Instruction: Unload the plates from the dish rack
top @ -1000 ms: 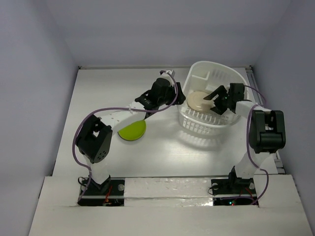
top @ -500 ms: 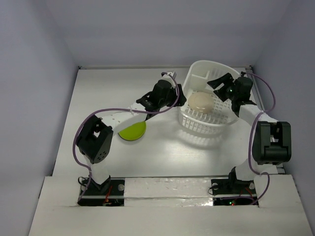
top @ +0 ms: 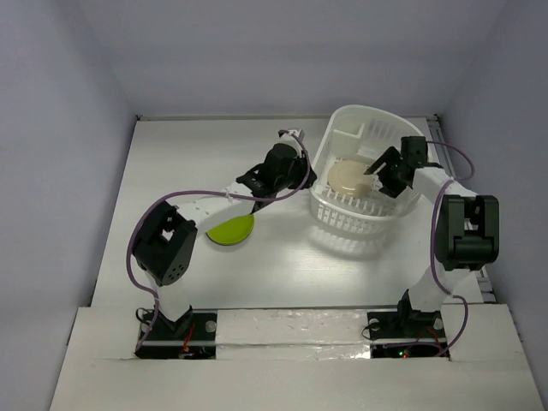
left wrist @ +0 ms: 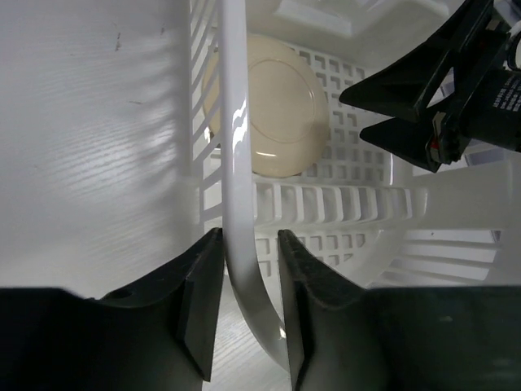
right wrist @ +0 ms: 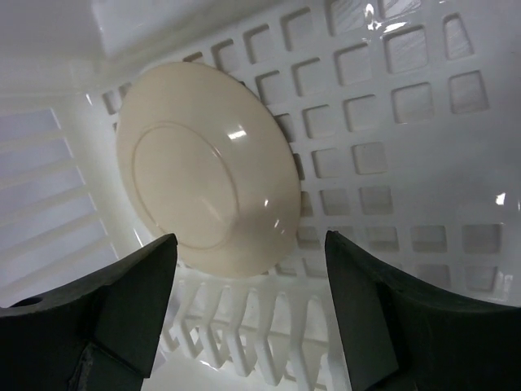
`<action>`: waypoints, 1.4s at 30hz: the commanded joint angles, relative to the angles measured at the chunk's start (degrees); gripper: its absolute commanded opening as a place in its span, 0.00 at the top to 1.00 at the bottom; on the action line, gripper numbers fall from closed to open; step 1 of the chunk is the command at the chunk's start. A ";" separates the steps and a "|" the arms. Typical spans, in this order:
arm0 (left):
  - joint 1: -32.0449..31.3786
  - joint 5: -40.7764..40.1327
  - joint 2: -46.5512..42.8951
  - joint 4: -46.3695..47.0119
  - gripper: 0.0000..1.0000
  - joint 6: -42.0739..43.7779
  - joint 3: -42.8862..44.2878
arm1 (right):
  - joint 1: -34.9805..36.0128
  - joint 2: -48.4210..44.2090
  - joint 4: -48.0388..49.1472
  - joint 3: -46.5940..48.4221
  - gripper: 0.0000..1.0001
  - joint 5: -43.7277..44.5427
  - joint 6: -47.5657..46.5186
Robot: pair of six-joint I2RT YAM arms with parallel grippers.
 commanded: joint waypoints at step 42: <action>-0.28 1.38 -18.43 19.93 1.00 -7.73 -20.40 | 7.86 -3.46 27.80 -10.51 0.25 -19.55 7.96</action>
